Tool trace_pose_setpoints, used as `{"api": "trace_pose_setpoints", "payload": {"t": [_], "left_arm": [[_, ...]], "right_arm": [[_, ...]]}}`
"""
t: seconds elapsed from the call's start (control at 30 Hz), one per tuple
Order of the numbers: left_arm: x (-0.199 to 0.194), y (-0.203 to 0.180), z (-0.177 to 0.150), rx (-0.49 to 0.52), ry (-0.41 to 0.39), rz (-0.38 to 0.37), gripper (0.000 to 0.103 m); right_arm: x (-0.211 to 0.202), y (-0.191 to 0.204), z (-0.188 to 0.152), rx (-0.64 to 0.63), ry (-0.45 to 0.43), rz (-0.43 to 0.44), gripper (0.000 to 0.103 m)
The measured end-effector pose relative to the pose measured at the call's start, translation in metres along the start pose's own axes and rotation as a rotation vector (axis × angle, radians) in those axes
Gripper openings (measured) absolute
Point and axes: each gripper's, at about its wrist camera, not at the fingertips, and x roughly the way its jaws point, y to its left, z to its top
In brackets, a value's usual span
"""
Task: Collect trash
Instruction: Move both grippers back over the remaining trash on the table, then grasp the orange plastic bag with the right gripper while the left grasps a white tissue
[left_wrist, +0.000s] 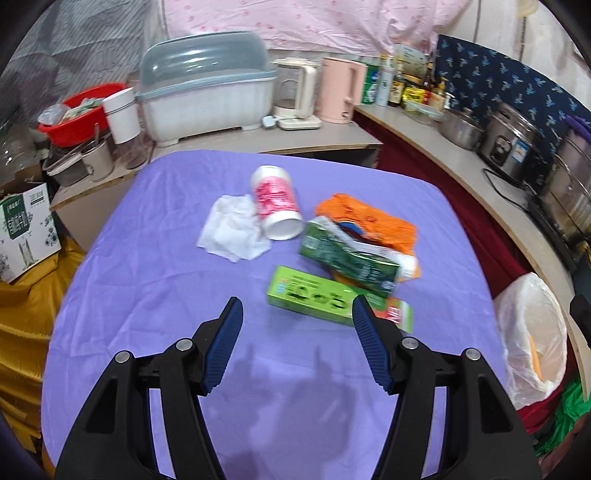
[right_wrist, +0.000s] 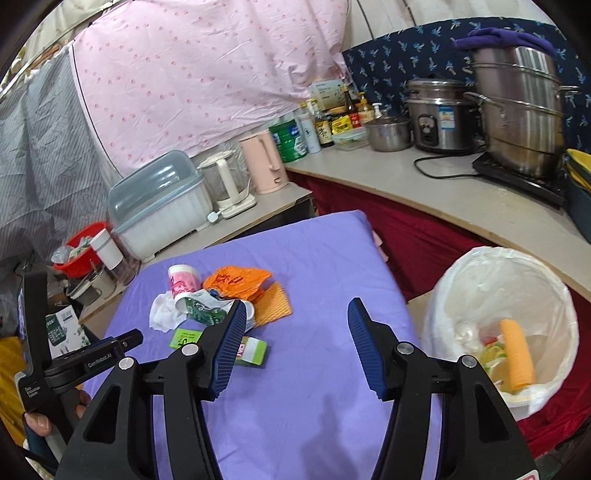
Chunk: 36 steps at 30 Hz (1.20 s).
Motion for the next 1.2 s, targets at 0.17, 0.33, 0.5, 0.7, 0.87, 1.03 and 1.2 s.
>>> {"api": "trace_pose_setpoints", "payload": {"t": [0.17,0.33,0.5,0.7,0.87,1.03,1.2], "left_arm": [[0.025,0.037,0.012,-0.020,0.011,0.045,0.058],[0.052,0.062,0.024,-0.037,0.028,0.064,0.058],[0.082,0.076,0.034,-0.043,0.046,0.069,0.058],[0.117,0.079,0.048,-0.023,0.047,0.047,0.064],[0.141,0.077,0.057,-0.002,0.041,0.030,0.068],[0.163,0.078,0.061,-0.004,0.057,0.019,0.065],[0.171,0.077,0.058,0.010,0.084,-0.003,0.025]], "right_arm": [[0.035,0.021,0.000,-0.016,0.042,0.014,0.056],[0.075,0.038,0.004,-0.025,0.081,0.025,0.056],[0.115,0.050,0.007,-0.021,0.121,0.046,0.056],[0.165,0.052,0.012,0.011,0.170,0.059,0.056],[0.199,0.045,0.016,0.067,0.212,0.089,0.056],[0.228,0.043,0.014,0.115,0.264,0.143,0.056],[0.238,0.045,0.009,0.109,0.286,0.157,0.031]]}}
